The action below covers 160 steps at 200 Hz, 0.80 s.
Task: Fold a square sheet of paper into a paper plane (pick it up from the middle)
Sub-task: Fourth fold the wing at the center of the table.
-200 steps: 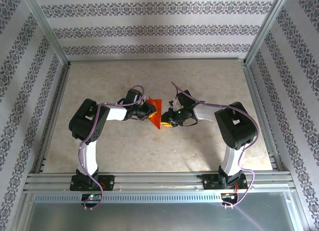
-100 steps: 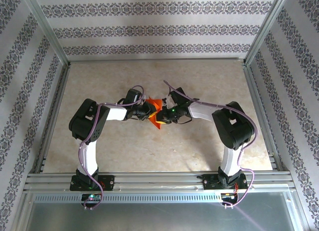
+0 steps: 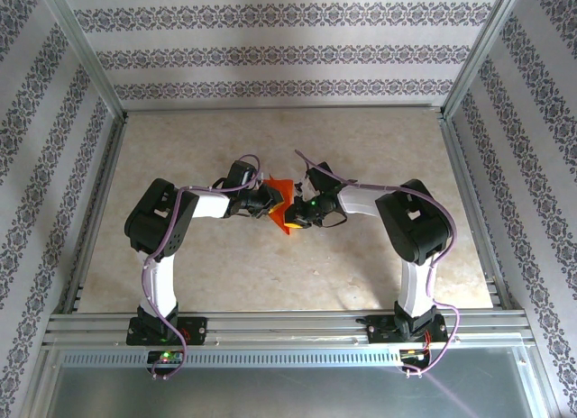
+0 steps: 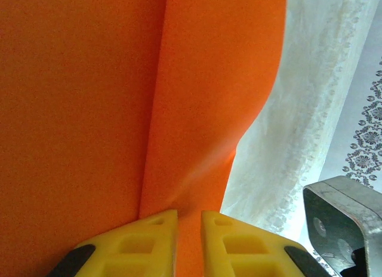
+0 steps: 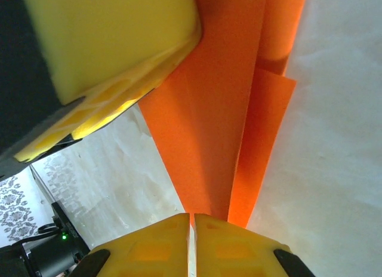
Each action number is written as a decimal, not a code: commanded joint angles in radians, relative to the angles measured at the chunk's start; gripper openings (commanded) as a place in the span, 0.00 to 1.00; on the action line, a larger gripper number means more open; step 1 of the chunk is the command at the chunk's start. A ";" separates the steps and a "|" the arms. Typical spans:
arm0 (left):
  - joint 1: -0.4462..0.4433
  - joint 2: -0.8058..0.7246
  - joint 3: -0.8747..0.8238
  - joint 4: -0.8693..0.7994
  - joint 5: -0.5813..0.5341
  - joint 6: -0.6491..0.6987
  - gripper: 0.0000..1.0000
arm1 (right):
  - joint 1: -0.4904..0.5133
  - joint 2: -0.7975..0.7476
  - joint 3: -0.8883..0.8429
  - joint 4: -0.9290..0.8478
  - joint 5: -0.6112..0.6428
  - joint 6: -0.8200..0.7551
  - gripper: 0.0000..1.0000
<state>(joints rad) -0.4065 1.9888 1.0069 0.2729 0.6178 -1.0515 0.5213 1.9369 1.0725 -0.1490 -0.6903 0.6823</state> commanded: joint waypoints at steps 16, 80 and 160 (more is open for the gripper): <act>-0.010 0.028 -0.005 -0.087 -0.036 0.019 0.18 | 0.000 0.026 -0.007 0.004 0.011 0.002 0.11; -0.010 0.033 -0.006 -0.098 -0.039 0.018 0.18 | 0.000 0.050 -0.003 -0.001 -0.001 -0.001 0.12; -0.009 0.035 -0.005 -0.127 -0.052 0.018 0.18 | 0.006 -0.013 -0.005 -0.041 -0.007 -0.011 0.11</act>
<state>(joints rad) -0.4065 1.9888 1.0069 0.2691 0.6174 -1.0515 0.5217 1.9659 1.0729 -0.1436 -0.6888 0.6811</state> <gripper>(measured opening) 0.183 0.115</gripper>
